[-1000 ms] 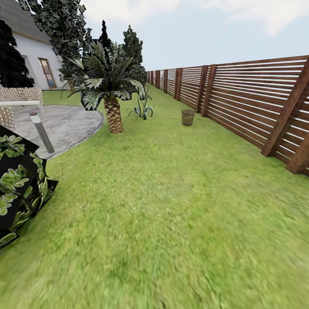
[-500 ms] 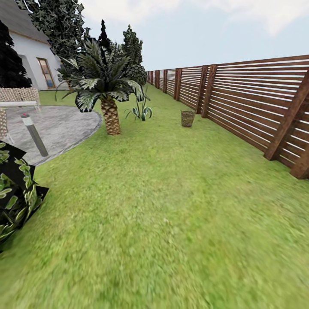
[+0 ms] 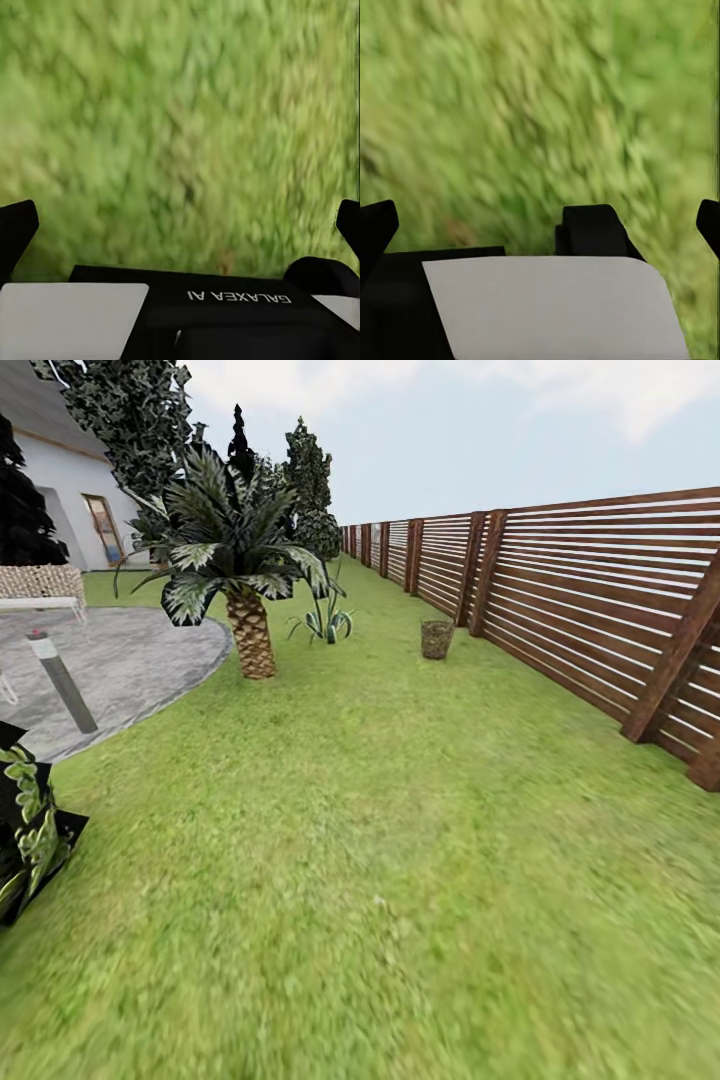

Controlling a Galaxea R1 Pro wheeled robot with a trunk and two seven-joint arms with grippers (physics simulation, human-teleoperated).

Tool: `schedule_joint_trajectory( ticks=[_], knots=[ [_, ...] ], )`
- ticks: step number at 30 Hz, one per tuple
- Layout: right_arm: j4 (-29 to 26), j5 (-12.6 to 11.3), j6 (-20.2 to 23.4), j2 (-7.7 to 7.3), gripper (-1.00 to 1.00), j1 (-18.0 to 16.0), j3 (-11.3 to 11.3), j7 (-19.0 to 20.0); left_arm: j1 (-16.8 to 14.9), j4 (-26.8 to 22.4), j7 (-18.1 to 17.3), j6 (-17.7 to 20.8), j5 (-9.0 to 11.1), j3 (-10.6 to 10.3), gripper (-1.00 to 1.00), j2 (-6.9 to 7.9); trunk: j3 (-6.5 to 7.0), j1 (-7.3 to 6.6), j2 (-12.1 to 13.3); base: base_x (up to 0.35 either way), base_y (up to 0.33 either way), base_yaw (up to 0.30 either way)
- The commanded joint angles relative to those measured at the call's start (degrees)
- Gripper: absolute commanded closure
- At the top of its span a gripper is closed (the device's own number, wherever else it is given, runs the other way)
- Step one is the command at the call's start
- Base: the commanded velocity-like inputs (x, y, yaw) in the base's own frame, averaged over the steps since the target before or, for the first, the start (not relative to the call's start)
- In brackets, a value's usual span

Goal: Take the three Easter eggs out of the wicker basket on the lawn in the garden, then place them on the lawn next to a single tree (choose any tree) so that all three eggs are next to the same tree and none are left in the basket.

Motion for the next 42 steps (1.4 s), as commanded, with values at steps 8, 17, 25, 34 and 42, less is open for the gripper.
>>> schedule_joint_trajectory(
  ticks=[8, 17, 25, 34, 42],
  knots=[
    [0.13, -0.28, -0.39, -0.16, -1.0, -0.05, 0.03, -0.11, -0.06, 0.09, -0.24, 0.13, 0.51, 0.09, -1.0, -0.1, -0.05, 0.03, -0.02, 0.313, -0.101, -0.132],
    [0.04, -0.09, -0.4, -0.07, -1.0, -0.06, 0.03, -0.11, -0.09, 0.06, -0.25, 0.13, 0.5, 0.09, -1.0, -0.15, -0.05, 0.03, -0.02, 0.313, -0.101, -0.182],
    [0.04, -0.16, -0.33, 0.04, -1.0, -0.05, 0.03, -0.11, -0.06, 0.04, -0.27, 0.22, 0.44, 0.09, -1.0, -0.22, -0.05, 0.03, -0.02, 0.313, -0.101, -0.007],
    [0.06, -0.18, -0.31, 0.08, -1.0, -0.06, 0.11, -0.11, -0.06, 0.13, -0.27, 0.3, 0.45, 0.09, -1.0, -0.18, -0.05, 0.03, -0.02, 0.313, -0.101, 0.0],
    [0.04, -0.18, -0.31, 0.08, -1.0, -0.06, 0.1, -0.11, -0.08, 0.27, -0.27, 0.38, 0.41, 0.09, -1.0, -0.18, -0.05, 0.03, -0.02, 0.313, -0.101, 0.0]
  ],
)
